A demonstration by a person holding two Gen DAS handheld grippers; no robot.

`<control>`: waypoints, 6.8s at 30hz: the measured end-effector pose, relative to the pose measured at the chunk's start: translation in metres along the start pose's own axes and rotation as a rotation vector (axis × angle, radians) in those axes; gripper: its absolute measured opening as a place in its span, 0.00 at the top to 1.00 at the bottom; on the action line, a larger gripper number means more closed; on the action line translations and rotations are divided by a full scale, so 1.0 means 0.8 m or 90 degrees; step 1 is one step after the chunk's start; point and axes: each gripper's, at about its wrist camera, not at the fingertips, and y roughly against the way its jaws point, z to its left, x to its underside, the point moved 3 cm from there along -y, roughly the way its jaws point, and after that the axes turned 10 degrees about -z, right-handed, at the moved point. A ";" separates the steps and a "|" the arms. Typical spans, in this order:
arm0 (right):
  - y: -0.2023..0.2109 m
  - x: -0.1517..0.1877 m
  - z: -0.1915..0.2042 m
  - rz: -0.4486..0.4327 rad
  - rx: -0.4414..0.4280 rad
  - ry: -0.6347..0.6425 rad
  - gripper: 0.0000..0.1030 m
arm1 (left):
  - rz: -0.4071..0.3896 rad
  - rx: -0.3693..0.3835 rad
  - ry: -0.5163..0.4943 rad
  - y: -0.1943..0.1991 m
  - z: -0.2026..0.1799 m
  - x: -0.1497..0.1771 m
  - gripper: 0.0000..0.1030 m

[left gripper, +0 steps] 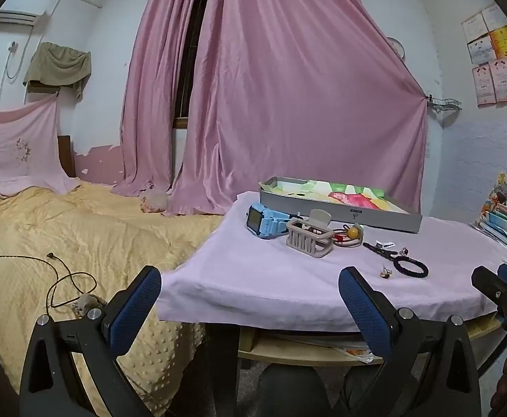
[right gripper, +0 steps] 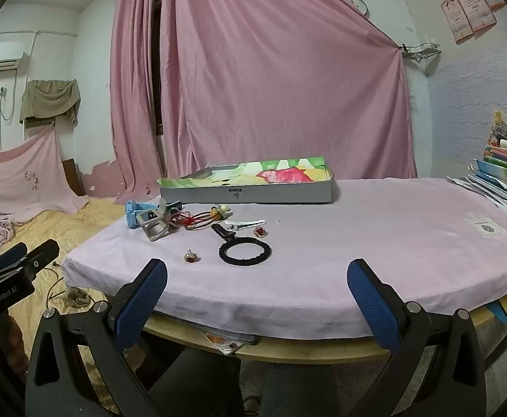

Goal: Organize jewelry

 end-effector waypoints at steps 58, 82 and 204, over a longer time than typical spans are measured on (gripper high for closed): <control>-0.004 0.004 -0.005 0.008 -0.002 -0.010 0.01 | 0.000 0.011 -0.015 0.003 -0.012 -0.004 0.00; -0.005 0.004 -0.005 0.009 -0.003 -0.014 0.01 | -0.001 0.011 -0.015 0.003 -0.013 -0.004 0.00; -0.448 -0.041 0.061 0.371 -0.149 -0.012 0.89 | 0.362 0.151 -0.024 -0.403 -0.080 -0.066 0.35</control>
